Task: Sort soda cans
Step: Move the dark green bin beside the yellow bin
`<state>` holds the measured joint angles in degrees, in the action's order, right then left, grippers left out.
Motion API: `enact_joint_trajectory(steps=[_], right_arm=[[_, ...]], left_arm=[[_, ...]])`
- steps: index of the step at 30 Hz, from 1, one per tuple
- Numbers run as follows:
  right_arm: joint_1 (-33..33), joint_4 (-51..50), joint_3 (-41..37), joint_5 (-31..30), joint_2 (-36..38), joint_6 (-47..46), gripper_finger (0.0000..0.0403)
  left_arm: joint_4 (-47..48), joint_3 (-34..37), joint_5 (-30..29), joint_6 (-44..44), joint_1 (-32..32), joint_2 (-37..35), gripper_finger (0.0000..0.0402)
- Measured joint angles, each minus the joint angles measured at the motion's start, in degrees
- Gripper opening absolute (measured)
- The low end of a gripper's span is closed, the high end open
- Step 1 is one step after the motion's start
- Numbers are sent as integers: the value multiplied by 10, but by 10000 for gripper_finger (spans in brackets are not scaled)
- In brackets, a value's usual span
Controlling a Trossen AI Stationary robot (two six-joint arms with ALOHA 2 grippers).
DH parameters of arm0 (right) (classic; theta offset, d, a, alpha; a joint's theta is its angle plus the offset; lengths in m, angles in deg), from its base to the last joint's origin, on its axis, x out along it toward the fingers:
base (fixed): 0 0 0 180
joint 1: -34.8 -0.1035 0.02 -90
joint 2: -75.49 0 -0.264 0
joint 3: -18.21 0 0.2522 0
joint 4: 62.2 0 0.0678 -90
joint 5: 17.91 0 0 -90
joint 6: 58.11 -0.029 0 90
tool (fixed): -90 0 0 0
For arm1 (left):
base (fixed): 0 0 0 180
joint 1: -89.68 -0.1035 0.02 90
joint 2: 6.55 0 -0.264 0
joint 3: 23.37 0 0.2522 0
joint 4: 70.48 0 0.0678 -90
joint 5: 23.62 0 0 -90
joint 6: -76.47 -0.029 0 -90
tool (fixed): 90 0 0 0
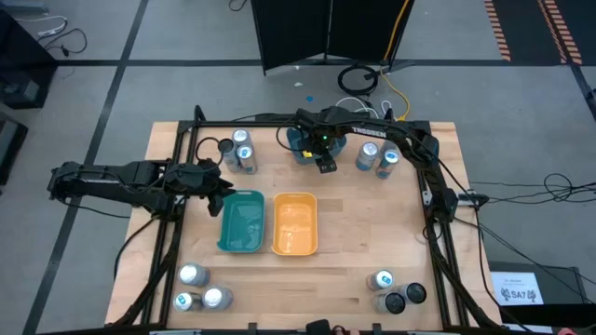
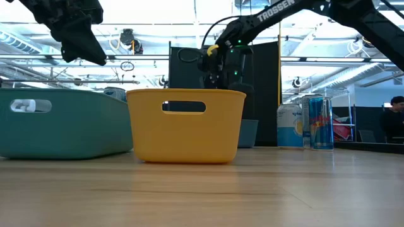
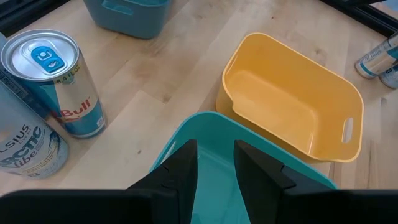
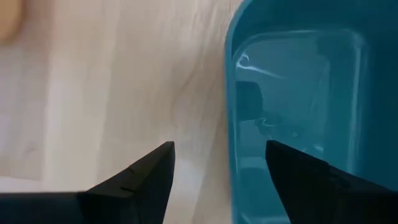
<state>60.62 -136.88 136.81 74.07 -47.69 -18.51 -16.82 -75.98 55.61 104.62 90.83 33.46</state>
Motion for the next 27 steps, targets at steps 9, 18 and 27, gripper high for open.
enact_joint_trajectory(steps=[9, 18, 27], right_arm=[[0, 5, 0, -51, -24, 27, 76], [-7, -11, 16, -53, -10, -73, 2], [-41, -152, 174, -83, 47, -120, 1]], left_arm=[[0, 0, 0, 0, 0, 0, 115], [0, 0, 0, 0, 0, 0, 115], [0, 0, 0, 0, 0, 0, 115]])
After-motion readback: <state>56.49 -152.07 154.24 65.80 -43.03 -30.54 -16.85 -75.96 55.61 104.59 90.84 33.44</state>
